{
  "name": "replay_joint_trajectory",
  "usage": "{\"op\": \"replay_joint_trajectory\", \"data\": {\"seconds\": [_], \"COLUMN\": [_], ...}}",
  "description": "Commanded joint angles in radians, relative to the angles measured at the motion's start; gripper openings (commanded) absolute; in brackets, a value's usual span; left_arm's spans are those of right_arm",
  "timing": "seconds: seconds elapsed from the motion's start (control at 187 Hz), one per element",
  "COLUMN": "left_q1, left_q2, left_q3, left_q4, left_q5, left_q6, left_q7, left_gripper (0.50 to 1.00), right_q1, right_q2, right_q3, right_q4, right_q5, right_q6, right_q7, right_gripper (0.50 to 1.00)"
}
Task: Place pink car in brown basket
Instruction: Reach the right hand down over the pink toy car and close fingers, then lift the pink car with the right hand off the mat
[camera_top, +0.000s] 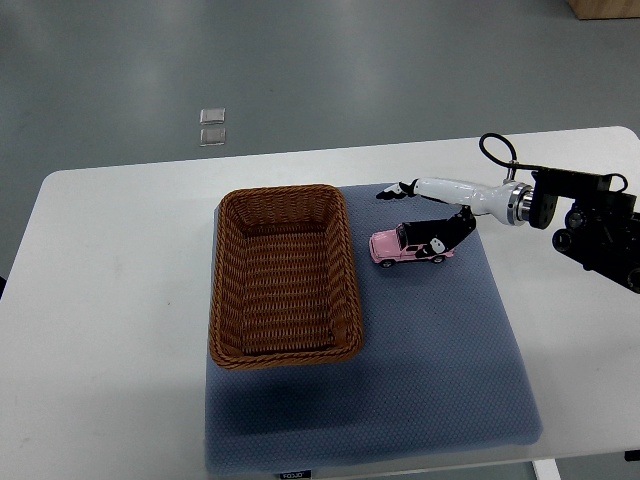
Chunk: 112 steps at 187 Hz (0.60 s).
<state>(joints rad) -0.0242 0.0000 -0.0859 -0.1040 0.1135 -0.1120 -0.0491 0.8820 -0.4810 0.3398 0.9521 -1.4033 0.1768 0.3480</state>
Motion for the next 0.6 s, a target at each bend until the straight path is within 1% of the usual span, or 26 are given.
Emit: {"op": "replay_joint_trajectory", "data": {"seconds": [0.0, 0.128, 0.219, 0.347, 0.406, 0.454, 0.497, 0.534, 0.555, 0.561, 0.587, 0.593], "left_q1": [0.0, 0.0, 0.0, 0.0, 0.0, 0.0, -0.002, -0.002, -0.002, -0.002, -0.003, -0.003], "left_q2": [0.0, 0.0, 0.0, 0.0, 0.0, 0.0, 0.0, 0.0, 0.0, 0.0, 0.0, 0.0], "left_q3": [0.0, 0.0, 0.0, 0.0, 0.0, 0.0, 0.0, 0.0, 0.0, 0.0, 0.0, 0.0], "left_q4": [0.0, 0.0, 0.0, 0.0, 0.0, 0.0, 0.0, 0.0, 0.0, 0.0, 0.0, 0.0], "left_q5": [0.0, 0.0, 0.0, 0.0, 0.0, 0.0, 0.0, 0.0, 0.0, 0.0, 0.0, 0.0], "left_q6": [0.0, 0.0, 0.0, 0.0, 0.0, 0.0, 0.0, 0.0, 0.0, 0.0, 0.0, 0.0], "left_q7": [0.0, 0.0, 0.0, 0.0, 0.0, 0.0, 0.0, 0.0, 0.0, 0.0, 0.0, 0.0], "left_gripper": [1.0, 1.0, 1.0, 1.0, 1.0, 1.0, 1.0, 1.0, 1.0, 1.0, 1.0, 1.0], "right_q1": [0.006, 0.008, 0.017, 0.023, 0.025, 0.029, 0.032, 0.032, 0.034, 0.034, 0.035, 0.035], "right_q2": [0.004, 0.005, 0.005, 0.005, 0.007, 0.007, 0.007, 0.007, 0.007, 0.007, 0.007, 0.007], "right_q3": [-0.005, -0.028, -0.061, -0.1, -0.104, -0.104, -0.105, -0.108, -0.11, -0.111, -0.111, -0.113], "right_q4": [-0.006, -0.009, -0.01, -0.024, -0.029, -0.029, -0.029, -0.03, -0.03, -0.032, -0.033, -0.033], "right_q5": [-0.02, -0.051, -0.057, -0.069, -0.077, -0.08, -0.083, -0.083, -0.083, -0.083, -0.083, -0.083], "right_q6": [0.0, -0.017, -0.025, -0.042, -0.048, -0.048, -0.048, -0.048, -0.048, -0.048, -0.048, -0.048], "right_q7": [-0.006, -0.011, -0.035, -0.043, -0.044, -0.044, -0.044, -0.047, -0.05, -0.055, -0.06, -0.063], "right_gripper": [0.911, 0.907, 0.901, 0.868, 0.832, 0.815, 0.785, 0.748, 0.742, 0.729, 0.709, 0.697]}}
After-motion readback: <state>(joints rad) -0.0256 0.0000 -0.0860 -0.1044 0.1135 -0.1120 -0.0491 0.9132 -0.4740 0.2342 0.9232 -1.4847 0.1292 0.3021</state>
